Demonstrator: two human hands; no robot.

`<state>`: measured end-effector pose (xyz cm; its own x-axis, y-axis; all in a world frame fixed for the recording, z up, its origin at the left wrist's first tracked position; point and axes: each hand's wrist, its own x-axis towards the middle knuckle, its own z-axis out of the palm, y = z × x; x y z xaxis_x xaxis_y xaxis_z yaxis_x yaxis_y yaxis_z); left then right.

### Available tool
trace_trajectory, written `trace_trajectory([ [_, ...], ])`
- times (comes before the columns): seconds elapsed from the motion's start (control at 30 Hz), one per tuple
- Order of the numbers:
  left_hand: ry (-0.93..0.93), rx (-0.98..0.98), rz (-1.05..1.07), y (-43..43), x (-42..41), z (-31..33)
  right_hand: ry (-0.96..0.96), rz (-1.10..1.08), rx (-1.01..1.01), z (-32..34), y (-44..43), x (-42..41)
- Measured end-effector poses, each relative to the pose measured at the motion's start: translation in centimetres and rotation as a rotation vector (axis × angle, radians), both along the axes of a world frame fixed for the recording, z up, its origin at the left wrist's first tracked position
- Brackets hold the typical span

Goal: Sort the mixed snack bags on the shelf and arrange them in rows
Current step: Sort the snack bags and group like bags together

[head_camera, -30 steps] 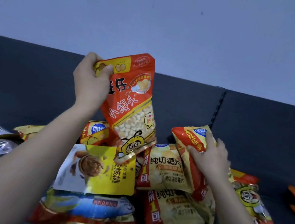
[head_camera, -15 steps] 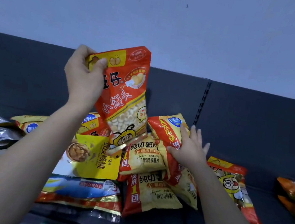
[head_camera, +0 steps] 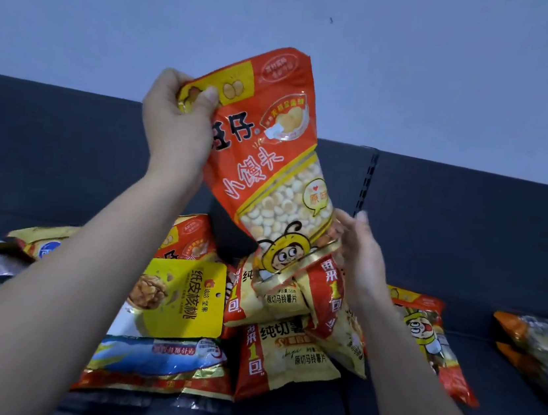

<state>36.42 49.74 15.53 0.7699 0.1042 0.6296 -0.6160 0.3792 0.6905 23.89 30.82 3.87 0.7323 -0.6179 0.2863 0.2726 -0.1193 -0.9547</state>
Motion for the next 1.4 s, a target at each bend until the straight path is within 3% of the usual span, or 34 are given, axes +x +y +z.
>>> trace_trajectory([
  [0.03,0.022,-0.002,-0.032,-0.6,-0.1,-0.3,-0.024,0.080,0.051,0.6,0.1,-0.6],
  [0.1,0.058,0.001,-0.080,-1.8,-0.2,-0.8,0.009,0.114,-0.049,1.0,-0.1,-1.6],
  [0.23,0.121,0.027,-0.164,-4.6,-0.6,-1.6,0.008,-0.040,-0.059,0.2,-1.2,-3.2],
  [0.33,0.207,0.045,-0.348,-7.5,-1.8,-2.6,-0.045,-0.173,0.014,-0.7,-2.8,-4.9],
  [0.43,0.209,0.302,-0.489,-10.6,-4.4,-4.6,-0.093,-0.305,0.106,-1.1,-4.8,-6.5],
  [0.63,0.007,0.940,-0.754,-18.5,-10.7,-10.4,-0.112,-0.515,0.237,-2.2,-11.3,-10.4],
  [0.83,-0.351,1.464,-0.565,-25.2,-15.2,-14.6,0.032,-0.734,0.302,-6.5,-18.6,-15.4],
  [0.97,-0.376,1.836,-0.472,-28.1,-15.0,-18.6,0.240,-0.814,0.268,-9.9,-22.5,-18.5],
  [1.07,-0.330,1.864,-0.393,-29.5,-14.7,-20.5,0.402,-0.819,0.220,-11.5,-23.9,-20.6],
  [1.2,-0.397,1.701,-0.299,-30.7,-15.1,-21.7,0.579,-0.718,0.174,-13.3,-25.3,-21.4],
  [1.4,-0.510,1.649,-0.326,-31.2,-15.4,-22.3,0.953,-0.732,-0.125,-13.0,-25.8,-21.3],
])
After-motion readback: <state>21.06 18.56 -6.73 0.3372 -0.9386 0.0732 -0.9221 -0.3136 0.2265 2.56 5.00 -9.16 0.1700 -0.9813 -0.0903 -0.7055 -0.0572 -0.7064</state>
